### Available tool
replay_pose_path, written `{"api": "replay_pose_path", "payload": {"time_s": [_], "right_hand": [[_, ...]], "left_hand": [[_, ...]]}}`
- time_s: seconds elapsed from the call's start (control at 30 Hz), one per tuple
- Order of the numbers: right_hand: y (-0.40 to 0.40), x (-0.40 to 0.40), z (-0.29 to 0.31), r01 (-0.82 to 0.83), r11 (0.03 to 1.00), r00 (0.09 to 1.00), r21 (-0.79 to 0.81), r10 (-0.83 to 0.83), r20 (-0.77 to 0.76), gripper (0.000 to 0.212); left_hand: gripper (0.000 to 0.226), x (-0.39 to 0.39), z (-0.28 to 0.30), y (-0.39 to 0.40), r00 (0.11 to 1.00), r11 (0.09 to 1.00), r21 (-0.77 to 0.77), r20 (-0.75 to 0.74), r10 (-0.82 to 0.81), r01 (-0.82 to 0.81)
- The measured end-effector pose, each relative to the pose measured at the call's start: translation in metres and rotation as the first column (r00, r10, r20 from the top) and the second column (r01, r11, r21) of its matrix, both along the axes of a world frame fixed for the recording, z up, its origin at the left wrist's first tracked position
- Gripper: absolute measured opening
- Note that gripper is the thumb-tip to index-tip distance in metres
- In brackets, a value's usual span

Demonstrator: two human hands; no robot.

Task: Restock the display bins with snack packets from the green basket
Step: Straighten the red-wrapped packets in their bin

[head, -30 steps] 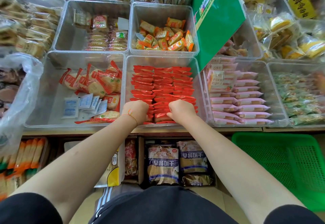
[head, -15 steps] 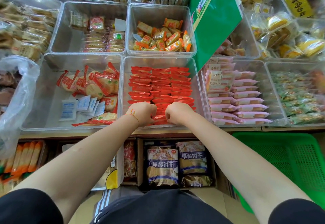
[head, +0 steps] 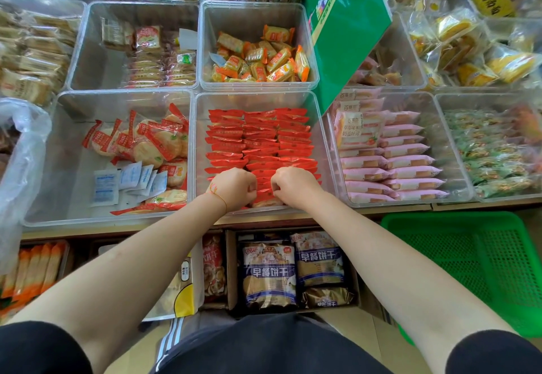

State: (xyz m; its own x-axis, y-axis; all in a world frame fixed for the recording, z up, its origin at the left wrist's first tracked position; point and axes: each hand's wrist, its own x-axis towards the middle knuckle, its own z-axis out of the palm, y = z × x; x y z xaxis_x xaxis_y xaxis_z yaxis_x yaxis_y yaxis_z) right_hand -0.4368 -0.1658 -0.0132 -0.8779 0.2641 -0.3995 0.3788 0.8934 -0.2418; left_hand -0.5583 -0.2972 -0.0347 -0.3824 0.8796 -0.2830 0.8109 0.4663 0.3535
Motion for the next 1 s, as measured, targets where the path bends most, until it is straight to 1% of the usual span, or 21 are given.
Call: {"api": "replay_pose_path", "payload": {"time_s": [0.1, 0.17, 0.27, 0.33, 0.4, 0.47, 0.57, 0.63, 0.67, 0.7, 0.77, 0.83, 0.9, 0.97, 1.0], "right_hand": [[0.000, -0.001, 0.000, 0.019, 1.000, 1.000, 0.009, -0.019, 0.015, 0.009], [-0.001, -0.001, 0.001, 0.015, 1.000, 0.999, 0.013, -0.016, 0.050, 0.009], [0.000, -0.004, 0.004, 0.022, 1.000, 0.991, -0.018, -0.019, 0.135, 0.009], [0.003, -0.009, 0.010, 0.021, 0.999, 0.978, -0.048, -0.011, 0.206, 0.010], [0.005, -0.015, 0.016, 0.016, 0.997, 0.970, -0.070, 0.001, 0.244, 0.009], [0.005, -0.021, 0.021, 0.018, 0.997, 0.981, -0.073, -0.003, 0.196, 0.010], [-0.005, -0.030, 0.024, 0.031, 0.996, 0.995, -0.081, -0.023, 0.102, 0.011], [-0.016, -0.038, 0.021, -0.005, 0.996, 0.995, -0.094, 0.015, 0.102, 0.009], [-0.022, -0.042, 0.018, -0.021, 0.994, 0.993, -0.105, 0.033, 0.115, 0.004], [-0.028, -0.044, 0.015, -0.030, 0.993, 0.991, -0.116, 0.045, 0.126, 0.003], [-0.037, -0.048, 0.008, -0.050, 0.992, 0.986, -0.112, 0.067, 0.150, 0.012], [-0.043, -0.052, 0.003, -0.069, 0.993, 0.982, -0.091, 0.084, 0.168, 0.019], [-0.045, -0.055, 0.002, -0.086, 0.994, 0.982, -0.068, 0.097, 0.163, 0.014], [-0.044, -0.056, 0.001, -0.088, 0.996, 0.987, -0.031, 0.092, 0.130, 0.002], [-0.043, -0.056, 0.002, -0.077, 0.997, 0.991, -0.003, 0.077, 0.105, 0.007]], "left_hand": [[0.011, 0.002, 0.002, 0.001, 1.000, 1.000, -0.022, 0.010, -0.008, 0.008], [0.008, 0.003, 0.001, 0.002, 0.999, 0.997, -0.071, 0.049, -0.024, 0.028], [0.009, 0.001, 0.002, 0.005, 0.989, 0.984, -0.161, 0.142, -0.049, 0.072], [0.010, -0.004, 0.007, 0.007, 0.982, 0.976, -0.194, 0.178, -0.062, 0.097], [0.007, -0.013, 0.014, 0.007, 0.980, 0.979, -0.192, 0.196, -0.025, 0.064], [0.006, -0.023, 0.020, 0.003, 0.994, 0.976, -0.217, 0.109, -0.006, 0.029], [0.016, -0.032, 0.026, -0.005, 0.988, 0.914, -0.394, -0.066, -0.137, 0.100], [0.019, -0.033, 0.025, -0.011, 0.969, 0.875, -0.467, -0.134, -0.208, 0.123], [0.020, -0.033, 0.023, -0.013, 0.956, 0.869, -0.475, -0.169, -0.241, 0.135], [0.021, -0.033, 0.020, -0.016, 0.938, 0.869, -0.468, -0.203, -0.280, 0.158], [0.021, -0.032, 0.013, -0.023, 0.903, 0.881, -0.424, -0.262, -0.339, 0.208], [0.021, -0.031, 0.010, -0.029, 0.891, 0.901, -0.369, -0.295, -0.345, 0.227], [0.022, -0.032, 0.007, -0.034, 0.896, 0.925, -0.314, -0.314, -0.315, 0.215], [0.023, -0.035, 0.006, -0.039, 0.902, 0.938, -0.280, -0.319, -0.292, 0.204], [0.023, -0.035, 0.005, -0.040, 0.904, 0.944, -0.263, -0.321, -0.281, 0.200]]}}
